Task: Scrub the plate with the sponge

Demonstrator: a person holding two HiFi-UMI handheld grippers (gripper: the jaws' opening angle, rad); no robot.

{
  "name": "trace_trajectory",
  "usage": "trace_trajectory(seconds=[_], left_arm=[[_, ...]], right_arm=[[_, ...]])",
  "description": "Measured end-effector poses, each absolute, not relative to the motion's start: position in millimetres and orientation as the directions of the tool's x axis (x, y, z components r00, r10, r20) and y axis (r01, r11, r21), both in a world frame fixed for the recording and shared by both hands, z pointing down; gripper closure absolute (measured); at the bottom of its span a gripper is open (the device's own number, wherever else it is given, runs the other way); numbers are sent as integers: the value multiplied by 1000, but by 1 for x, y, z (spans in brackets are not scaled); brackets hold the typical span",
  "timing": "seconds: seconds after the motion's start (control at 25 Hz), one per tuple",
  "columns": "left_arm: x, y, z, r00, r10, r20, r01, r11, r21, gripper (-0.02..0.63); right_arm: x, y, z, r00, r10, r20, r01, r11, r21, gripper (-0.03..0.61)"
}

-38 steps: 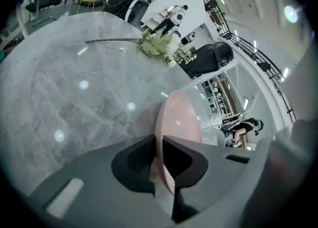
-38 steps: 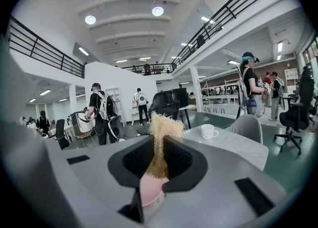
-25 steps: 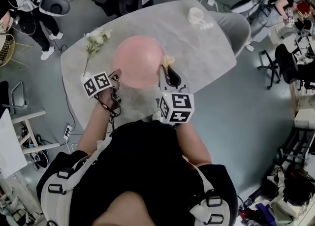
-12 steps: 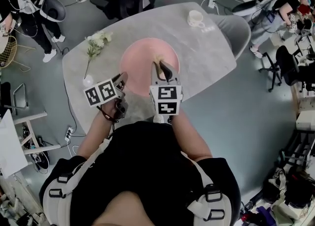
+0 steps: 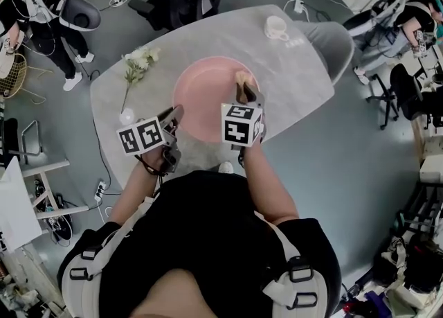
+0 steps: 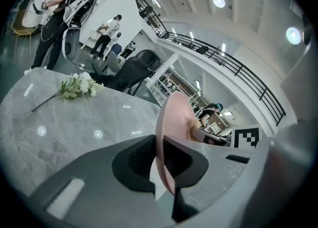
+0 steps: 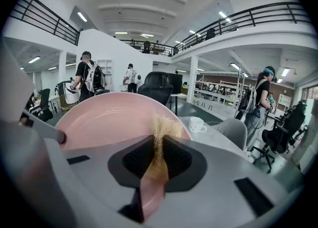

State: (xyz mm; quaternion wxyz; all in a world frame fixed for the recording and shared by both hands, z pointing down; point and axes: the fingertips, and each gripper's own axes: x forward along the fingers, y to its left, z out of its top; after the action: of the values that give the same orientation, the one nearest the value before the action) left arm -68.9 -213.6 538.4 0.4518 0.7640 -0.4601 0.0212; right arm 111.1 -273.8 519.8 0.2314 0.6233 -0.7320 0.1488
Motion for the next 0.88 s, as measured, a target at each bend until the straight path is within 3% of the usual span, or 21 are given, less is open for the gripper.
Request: trace_trajectory(seconds=[0.4,0.64,0.88], left_arm=[[-58,-212,528,594,-665,453,-761,-283,584,578],[-47,-207,524,599,-647,471,-775,-323,543,578],[-50,-206,529,570,-644,510,-808,-330,487,578]], right_arm=[[103,-288,504,-157,-873,463,-982,186,17,528],[62,-286,486,-337,-853,397,-927,374,17,528],[22,-268,498,-500,-753,428,-824,566,34,528]])
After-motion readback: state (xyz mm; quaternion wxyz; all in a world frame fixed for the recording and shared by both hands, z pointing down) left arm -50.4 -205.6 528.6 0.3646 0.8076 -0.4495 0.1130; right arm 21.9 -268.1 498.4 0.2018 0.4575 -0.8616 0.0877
